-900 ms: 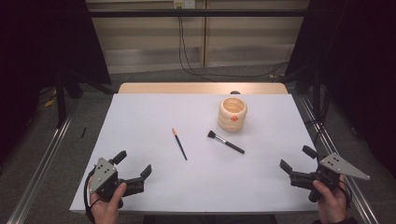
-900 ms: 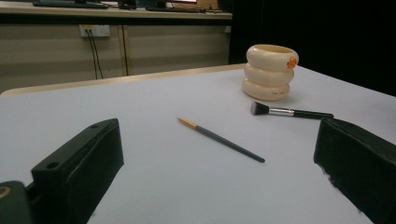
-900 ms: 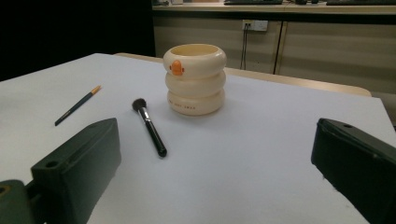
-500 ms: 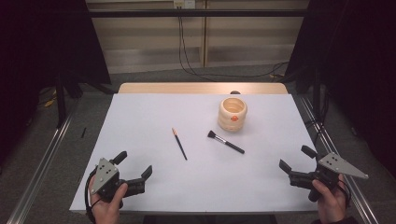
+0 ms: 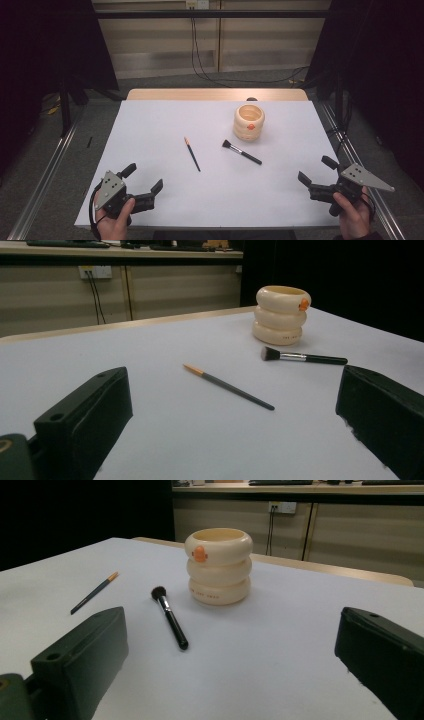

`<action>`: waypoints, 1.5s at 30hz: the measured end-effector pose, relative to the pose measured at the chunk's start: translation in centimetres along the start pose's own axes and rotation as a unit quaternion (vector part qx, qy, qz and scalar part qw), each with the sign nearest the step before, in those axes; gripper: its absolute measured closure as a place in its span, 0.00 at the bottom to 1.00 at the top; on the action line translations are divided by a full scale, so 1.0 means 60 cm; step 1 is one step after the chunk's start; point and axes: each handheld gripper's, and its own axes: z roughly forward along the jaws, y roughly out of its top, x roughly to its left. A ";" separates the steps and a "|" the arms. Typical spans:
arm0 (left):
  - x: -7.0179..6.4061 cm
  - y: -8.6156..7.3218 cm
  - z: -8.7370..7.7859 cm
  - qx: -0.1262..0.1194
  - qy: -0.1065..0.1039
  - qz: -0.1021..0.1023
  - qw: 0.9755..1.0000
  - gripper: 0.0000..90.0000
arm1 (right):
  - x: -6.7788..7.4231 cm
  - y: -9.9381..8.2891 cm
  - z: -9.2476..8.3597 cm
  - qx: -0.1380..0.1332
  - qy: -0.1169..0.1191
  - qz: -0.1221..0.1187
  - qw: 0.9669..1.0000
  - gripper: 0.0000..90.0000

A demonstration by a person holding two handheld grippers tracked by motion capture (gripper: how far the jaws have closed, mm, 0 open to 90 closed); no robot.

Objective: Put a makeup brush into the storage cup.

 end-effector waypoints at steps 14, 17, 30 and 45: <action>-0.008 0.032 0.010 0.001 -0.008 0.010 1.000 0.02 | 0.002 0.000 0.001 0.003 0.009 0.000 1.000 0.00; -0.012 0.040 0.012 -0.003 -0.017 0.017 1.000 0.02 | 0.002 0.000 0.002 0.003 0.009 -0.002 1.000 0.00; -0.017 0.062 0.051 -0.012 -0.026 0.027 0.999 0.02 | 0.002 0.000 0.004 0.000 0.016 0.004 1.000 0.00; -0.012 0.094 0.100 -0.016 -0.039 0.028 0.999 0.02 | 0.002 0.000 0.003 0.003 0.016 0.003 1.000 0.00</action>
